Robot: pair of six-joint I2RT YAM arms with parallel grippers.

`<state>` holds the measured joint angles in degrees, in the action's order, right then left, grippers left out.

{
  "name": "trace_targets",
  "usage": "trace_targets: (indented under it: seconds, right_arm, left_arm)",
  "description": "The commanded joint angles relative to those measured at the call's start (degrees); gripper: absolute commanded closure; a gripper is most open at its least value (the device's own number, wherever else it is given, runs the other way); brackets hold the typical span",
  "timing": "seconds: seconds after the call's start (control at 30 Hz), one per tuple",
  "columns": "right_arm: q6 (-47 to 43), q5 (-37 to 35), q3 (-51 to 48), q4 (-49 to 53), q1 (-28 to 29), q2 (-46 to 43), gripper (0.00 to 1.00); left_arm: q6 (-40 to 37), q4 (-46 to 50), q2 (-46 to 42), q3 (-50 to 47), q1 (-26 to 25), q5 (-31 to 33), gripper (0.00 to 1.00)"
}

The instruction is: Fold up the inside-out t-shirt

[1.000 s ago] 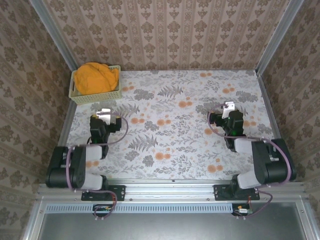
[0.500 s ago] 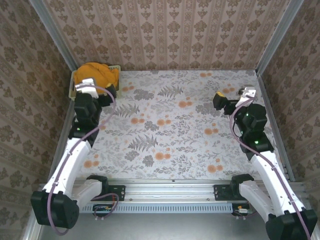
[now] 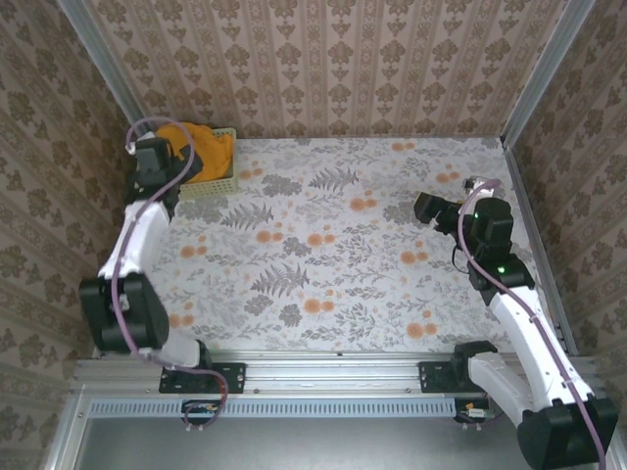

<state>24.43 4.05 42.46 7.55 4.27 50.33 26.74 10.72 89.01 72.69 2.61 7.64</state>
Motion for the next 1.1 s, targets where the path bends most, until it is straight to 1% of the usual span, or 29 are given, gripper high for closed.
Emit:
trace_targets:
  seconds: [0.0,0.17,0.33,0.47,0.57,0.63,0.73,0.8,0.87,0.93,0.97,1.03,1.07]
  right_arm:
    - [2.29,1.72,2.3,3.28,0.1,0.91,0.0]
    - [1.91,0.11,2.64,3.47,0.52,2.86,0.0]
    - [1.15,-0.52,3.16,2.47,0.91,5.01,0.0]
    - [1.39,-1.12,2.83,1.27,1.13,6.85,0.0]
    - [1.46,-1.37,2.63,0.45,1.26,8.26,0.0]
    - [1.16,-1.4,2.85,0.43,1.35,9.14,0.0]
    - [0.55,-1.43,3.65,1.25,1.4,10.12,0.0]
    - [0.35,-1.45,4.25,1.78,1.44,10.15,0.0]
    - [0.15,-1.71,4.88,2.69,1.44,9.65,0.0]
    - [-0.06,-1.9,5.5,3.71,1.44,8.74,0.0]
    - [-0.02,-1.97,5.77,4.19,1.44,8.11,0.0]
    - [0.09,-2.11,5.97,5.13,1.44,6.64,0.0]
    - [0.26,-2.18,6.05,5.72,1.44,5.79,0.0]
  left_arm:
    - [0.72,4.99,8.25,7.33,-0.11,-0.42,0.0]
    - [-1.4,13.17,24.62,25.3,0.22,0.32,0.0]
    - [-2.9,20.49,38.09,42.4,0.37,-0.9,0.0]
    - [-2.08,28.65,47.28,54.95,0.43,0.89,0.0]
    - [-1.56,32.48,52.79,61.82,0.4,2.11,0.0]
    - [-1.54,34.07,56.23,65.86,0.48,1.79,0.03]
    - [-1.61,35.66,60.56,71.89,0.56,0.44,0.18]
    - [-1.52,35.78,61.85,74.02,0.83,-0.88,0.37]
    - [-1.02,35.41,61.37,75.09,1.23,-2.88,0.63]
    - [-0.69,35.32,59.38,75.41,1.44,-3.51,0.82]
    - [-0.84,35.24,57.69,75.41,1.46,-3.34,0.9]
    - [-1.1,35.24,54.19,75.41,1.41,-3.17,1.0]
    - [-1.29,35.48,52.0,75.41,1.34,-3.05,1.0]
